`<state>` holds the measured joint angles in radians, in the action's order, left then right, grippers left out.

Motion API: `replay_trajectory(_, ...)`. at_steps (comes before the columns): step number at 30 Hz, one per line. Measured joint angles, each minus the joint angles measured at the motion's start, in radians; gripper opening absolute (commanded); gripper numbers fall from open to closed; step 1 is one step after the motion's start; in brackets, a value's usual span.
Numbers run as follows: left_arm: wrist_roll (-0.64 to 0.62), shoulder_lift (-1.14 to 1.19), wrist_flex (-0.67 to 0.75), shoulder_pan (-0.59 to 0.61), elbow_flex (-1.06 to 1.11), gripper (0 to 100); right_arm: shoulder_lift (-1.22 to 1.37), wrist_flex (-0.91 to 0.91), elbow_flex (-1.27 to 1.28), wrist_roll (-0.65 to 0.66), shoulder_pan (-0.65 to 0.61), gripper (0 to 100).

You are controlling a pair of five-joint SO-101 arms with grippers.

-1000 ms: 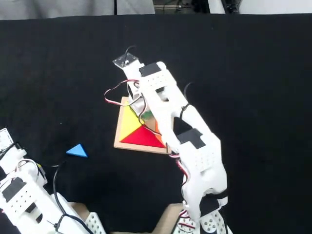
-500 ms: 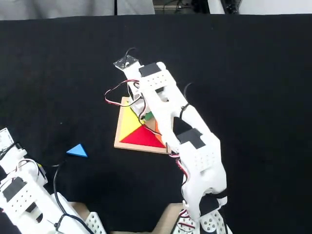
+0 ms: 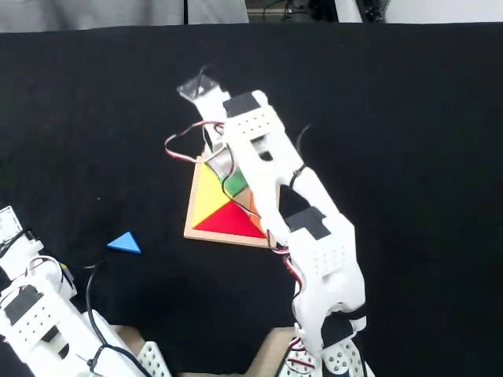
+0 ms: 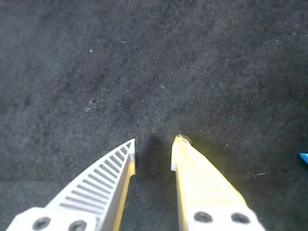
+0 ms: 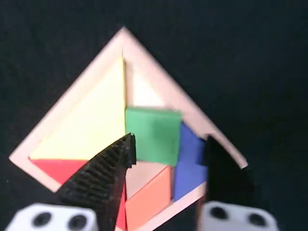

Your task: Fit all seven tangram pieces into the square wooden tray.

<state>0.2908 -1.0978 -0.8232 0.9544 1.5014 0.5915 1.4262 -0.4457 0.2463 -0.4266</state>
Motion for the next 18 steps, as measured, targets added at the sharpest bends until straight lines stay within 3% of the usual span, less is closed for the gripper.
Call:
replay_trajectory(2, 0.0, 0.0, 0.0, 0.0, 0.0, 13, 0.0, -0.014, -0.048, 0.0, 0.014, 6.0)
replay_trajectory(9, 0.0, 0.0, 0.0, 0.0, 0.0, 13, 0.14, -0.055, -0.129, 0.003, 0.026, 1.1)
replay_trajectory(18, 0.0, 0.0, 0.0, 0.0, 0.0, 13, 0.253, 0.077, -0.235, 0.005, 0.026, 1.1)
